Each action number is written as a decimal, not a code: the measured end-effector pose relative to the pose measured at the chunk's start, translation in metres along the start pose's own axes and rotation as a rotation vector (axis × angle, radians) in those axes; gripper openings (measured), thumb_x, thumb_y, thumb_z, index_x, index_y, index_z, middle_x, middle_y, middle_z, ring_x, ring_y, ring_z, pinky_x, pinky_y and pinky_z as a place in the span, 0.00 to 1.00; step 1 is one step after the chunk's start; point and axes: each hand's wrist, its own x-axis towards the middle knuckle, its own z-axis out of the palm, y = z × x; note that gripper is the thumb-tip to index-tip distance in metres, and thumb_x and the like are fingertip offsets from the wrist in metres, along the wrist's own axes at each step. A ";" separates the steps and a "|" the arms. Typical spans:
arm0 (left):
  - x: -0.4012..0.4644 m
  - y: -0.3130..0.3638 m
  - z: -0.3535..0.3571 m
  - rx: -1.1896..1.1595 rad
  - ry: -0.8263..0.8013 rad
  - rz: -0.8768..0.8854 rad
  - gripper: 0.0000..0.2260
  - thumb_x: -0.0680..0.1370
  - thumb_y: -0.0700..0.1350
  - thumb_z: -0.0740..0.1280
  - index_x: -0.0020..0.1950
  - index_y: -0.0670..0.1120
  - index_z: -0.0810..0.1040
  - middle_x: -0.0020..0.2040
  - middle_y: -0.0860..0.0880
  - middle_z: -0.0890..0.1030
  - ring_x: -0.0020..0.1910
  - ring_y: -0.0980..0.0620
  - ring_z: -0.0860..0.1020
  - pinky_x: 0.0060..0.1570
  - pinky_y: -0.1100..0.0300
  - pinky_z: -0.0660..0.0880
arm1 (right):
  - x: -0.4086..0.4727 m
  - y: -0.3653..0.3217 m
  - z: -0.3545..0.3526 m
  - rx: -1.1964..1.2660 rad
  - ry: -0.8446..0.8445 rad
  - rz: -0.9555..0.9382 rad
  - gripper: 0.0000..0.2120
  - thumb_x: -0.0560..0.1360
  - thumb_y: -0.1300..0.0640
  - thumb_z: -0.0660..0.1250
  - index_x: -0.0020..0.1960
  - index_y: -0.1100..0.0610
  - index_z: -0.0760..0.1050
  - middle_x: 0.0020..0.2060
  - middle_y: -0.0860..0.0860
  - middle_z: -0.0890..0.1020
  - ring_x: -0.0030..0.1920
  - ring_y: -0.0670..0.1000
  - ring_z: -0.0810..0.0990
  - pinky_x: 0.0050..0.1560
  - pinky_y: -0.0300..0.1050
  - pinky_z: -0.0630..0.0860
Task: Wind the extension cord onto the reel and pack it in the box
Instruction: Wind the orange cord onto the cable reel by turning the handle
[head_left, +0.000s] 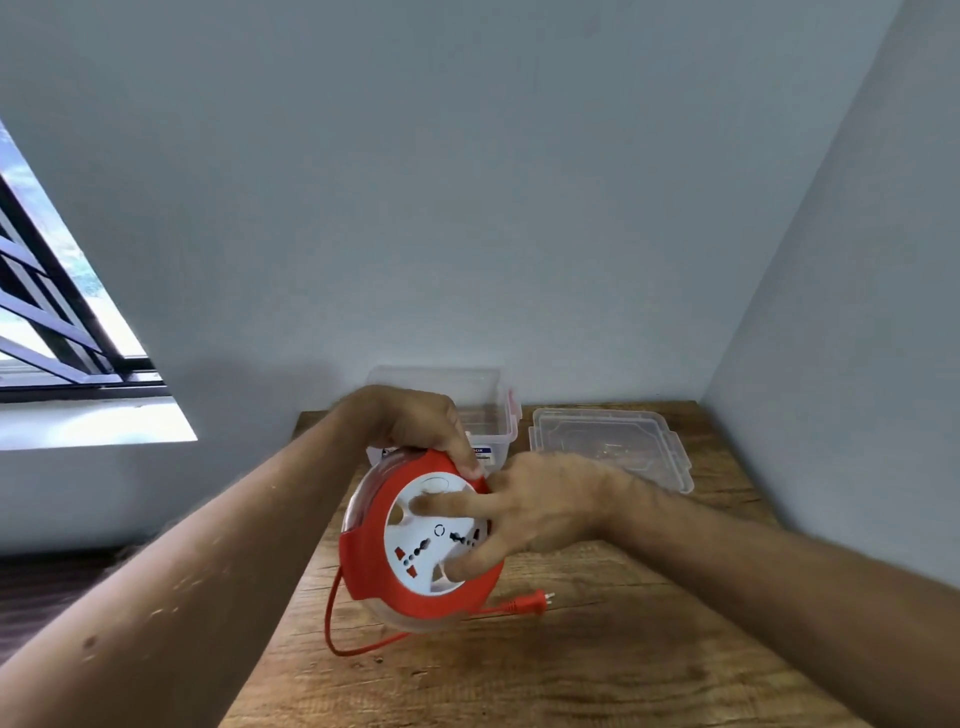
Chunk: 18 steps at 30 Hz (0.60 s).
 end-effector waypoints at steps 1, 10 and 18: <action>0.001 0.001 0.002 0.016 -0.009 -0.008 0.10 0.72 0.50 0.80 0.45 0.43 0.90 0.39 0.47 0.89 0.35 0.51 0.87 0.39 0.59 0.84 | 0.001 -0.001 -0.001 0.000 -0.017 -0.015 0.28 0.81 0.64 0.59 0.74 0.43 0.57 0.73 0.58 0.64 0.38 0.60 0.81 0.34 0.53 0.81; 0.008 0.004 0.008 0.065 0.033 -0.002 0.06 0.72 0.47 0.79 0.43 0.45 0.89 0.39 0.48 0.89 0.36 0.51 0.87 0.38 0.60 0.84 | 0.015 -0.018 0.001 -0.073 0.049 0.120 0.25 0.77 0.62 0.66 0.69 0.42 0.72 0.65 0.57 0.73 0.31 0.60 0.81 0.27 0.51 0.80; 0.002 -0.017 -0.008 -0.253 0.337 0.202 0.06 0.73 0.45 0.79 0.43 0.43 0.90 0.39 0.44 0.90 0.36 0.49 0.88 0.40 0.56 0.84 | 0.024 -0.010 0.013 0.011 0.122 0.546 0.32 0.75 0.48 0.71 0.73 0.44 0.57 0.53 0.65 0.79 0.42 0.63 0.83 0.29 0.53 0.82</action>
